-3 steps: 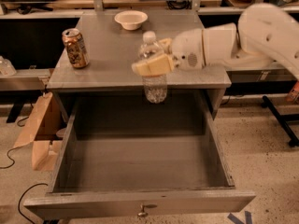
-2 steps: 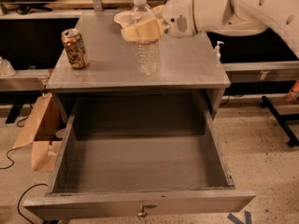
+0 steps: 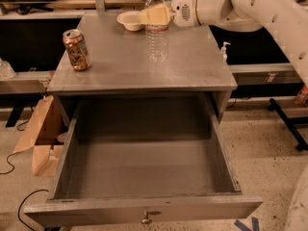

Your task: Pick water bottle from top drawer and place on counter

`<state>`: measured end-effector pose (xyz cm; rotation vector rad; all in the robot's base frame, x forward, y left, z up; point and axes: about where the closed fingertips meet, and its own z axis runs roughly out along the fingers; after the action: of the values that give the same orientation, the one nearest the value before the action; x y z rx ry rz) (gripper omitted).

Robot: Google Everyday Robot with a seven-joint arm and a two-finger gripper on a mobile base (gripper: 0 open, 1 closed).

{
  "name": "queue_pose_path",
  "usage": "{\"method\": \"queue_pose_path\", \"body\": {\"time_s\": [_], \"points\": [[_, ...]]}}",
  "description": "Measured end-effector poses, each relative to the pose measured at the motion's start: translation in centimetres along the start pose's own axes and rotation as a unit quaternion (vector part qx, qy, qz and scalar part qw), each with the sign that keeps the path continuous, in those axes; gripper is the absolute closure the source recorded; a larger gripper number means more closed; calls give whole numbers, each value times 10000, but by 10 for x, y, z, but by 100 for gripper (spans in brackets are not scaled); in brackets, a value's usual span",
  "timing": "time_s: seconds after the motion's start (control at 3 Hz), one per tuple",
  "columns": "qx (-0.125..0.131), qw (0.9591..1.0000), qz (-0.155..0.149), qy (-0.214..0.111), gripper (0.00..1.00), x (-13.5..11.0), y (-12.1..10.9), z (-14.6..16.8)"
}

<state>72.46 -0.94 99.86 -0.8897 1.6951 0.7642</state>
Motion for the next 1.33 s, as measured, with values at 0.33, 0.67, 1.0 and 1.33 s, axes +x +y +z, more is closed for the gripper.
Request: {"method": "queue_pose_path", "body": {"time_s": [0.33, 0.67, 1.0, 1.33], "points": [[77, 9992, 228, -312, 100, 30, -37, -3], [74, 9981, 269, -557, 100, 56, -56, -10], [21, 9989, 190, -427, 100, 74, -60, -9], [21, 9989, 189, -423, 100, 69, -60, -10]]}}
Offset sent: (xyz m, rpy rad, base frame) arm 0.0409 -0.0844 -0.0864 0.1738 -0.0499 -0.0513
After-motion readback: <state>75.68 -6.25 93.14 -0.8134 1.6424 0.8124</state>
